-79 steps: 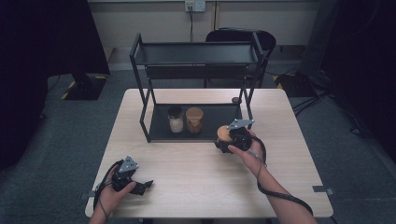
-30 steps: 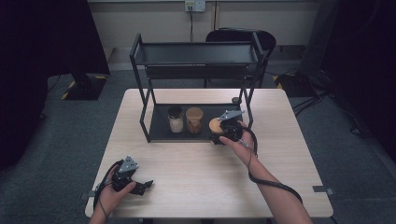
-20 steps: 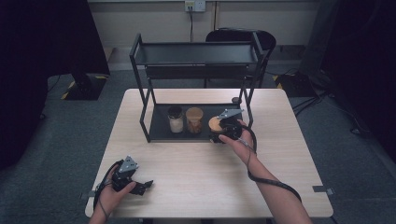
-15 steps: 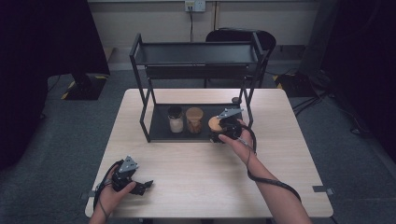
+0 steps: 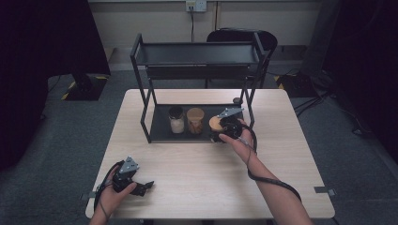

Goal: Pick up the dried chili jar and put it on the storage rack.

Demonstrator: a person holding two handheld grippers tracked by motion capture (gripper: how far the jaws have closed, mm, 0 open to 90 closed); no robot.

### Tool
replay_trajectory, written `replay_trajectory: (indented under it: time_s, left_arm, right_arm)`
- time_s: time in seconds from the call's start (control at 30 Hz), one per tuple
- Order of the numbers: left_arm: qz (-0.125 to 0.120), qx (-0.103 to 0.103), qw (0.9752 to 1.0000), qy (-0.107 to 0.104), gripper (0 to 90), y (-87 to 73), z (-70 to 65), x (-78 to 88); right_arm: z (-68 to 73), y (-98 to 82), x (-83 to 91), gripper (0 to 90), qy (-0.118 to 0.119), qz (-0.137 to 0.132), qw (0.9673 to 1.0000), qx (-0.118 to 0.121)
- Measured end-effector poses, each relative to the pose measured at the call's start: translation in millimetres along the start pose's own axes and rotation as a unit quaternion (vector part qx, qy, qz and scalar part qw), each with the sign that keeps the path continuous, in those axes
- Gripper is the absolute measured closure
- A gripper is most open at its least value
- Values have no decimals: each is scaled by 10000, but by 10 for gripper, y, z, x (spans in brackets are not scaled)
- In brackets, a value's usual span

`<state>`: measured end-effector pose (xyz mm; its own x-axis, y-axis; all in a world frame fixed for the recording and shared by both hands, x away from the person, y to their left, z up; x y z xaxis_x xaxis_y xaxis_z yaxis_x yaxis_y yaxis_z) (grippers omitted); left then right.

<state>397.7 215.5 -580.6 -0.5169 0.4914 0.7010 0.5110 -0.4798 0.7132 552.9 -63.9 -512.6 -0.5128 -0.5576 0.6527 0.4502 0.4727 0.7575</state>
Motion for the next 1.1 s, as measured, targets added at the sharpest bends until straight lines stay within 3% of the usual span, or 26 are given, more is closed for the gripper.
replay_trajectory:
  time_s: [1.1]
  left_arm:
    - [-1, 2, 10000, 0, 2, 0, 0, 0]
  right_arm:
    - [-96, 36, -105, 255, -85, 53, 9999, -106]
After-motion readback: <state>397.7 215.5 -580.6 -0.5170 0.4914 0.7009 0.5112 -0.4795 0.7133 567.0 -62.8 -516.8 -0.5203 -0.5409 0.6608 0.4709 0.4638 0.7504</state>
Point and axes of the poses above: each handheld gripper's, and its own axes: x roughly backward along the jaws, y roughly out of its top, z roughly to its left, the point moved 10 cm from there along -x, roughly forward along the jaws
